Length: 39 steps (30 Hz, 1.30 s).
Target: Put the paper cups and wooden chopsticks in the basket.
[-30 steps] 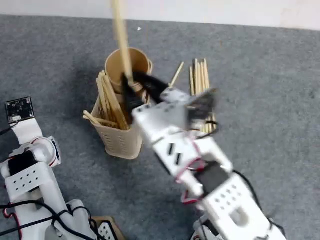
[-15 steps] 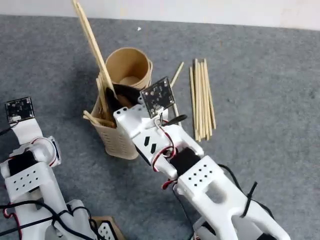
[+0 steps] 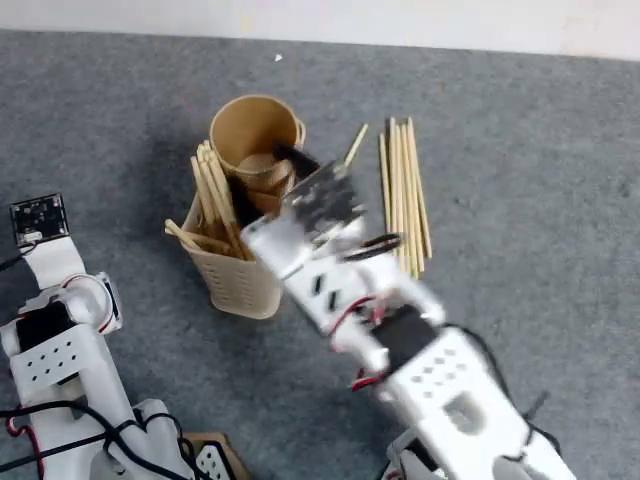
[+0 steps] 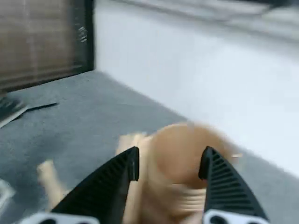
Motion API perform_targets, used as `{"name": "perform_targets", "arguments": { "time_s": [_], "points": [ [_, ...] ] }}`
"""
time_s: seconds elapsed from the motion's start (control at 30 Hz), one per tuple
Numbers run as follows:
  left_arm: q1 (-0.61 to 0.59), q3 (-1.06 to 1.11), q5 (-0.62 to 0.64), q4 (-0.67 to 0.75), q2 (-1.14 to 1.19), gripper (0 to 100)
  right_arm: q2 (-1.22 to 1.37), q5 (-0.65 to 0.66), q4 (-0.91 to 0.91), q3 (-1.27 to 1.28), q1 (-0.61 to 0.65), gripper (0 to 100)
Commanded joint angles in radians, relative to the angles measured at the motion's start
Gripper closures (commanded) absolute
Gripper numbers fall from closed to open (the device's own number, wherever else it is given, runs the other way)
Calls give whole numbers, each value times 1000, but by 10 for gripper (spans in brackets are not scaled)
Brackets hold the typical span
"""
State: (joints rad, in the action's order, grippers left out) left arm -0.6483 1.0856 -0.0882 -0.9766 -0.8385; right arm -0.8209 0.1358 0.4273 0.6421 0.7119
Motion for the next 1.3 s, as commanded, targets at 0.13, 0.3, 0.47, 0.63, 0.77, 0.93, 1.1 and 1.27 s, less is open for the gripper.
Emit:
{"name": "perform_targets", "arguments": {
  "time_s": [0.13, 0.3, 0.47, 0.63, 0.77, 0.93, 1.1, 1.27],
  "points": [
    [16, -2, -5, 14, -16, 841, 176, 51, 538, -426, -509, 782],
    [16, -2, -5, 11, -16, 841, 561, 206, 544, -381, -604, 782],
    [16, -1, -5, 12, -16, 841, 865, 305, 529, -418, -607, 782],
    [16, -1, -5, 12, -16, 841, 1046, 175, 443, -503, -653, 782],
    [16, -1, -5, 14, -16, 841, 1136, 173, 440, -562, -659, 782],
    [16, -1, -5, 14, -16, 841, 1218, 175, 440, -576, -656, 782],
    [16, -1, -5, 14, -15, 841, 1213, 170, 440, -576, -653, 782],
    [16, -1, -5, 14, -16, 841, 1268, 175, 438, -576, -650, 782]
  ]
}}
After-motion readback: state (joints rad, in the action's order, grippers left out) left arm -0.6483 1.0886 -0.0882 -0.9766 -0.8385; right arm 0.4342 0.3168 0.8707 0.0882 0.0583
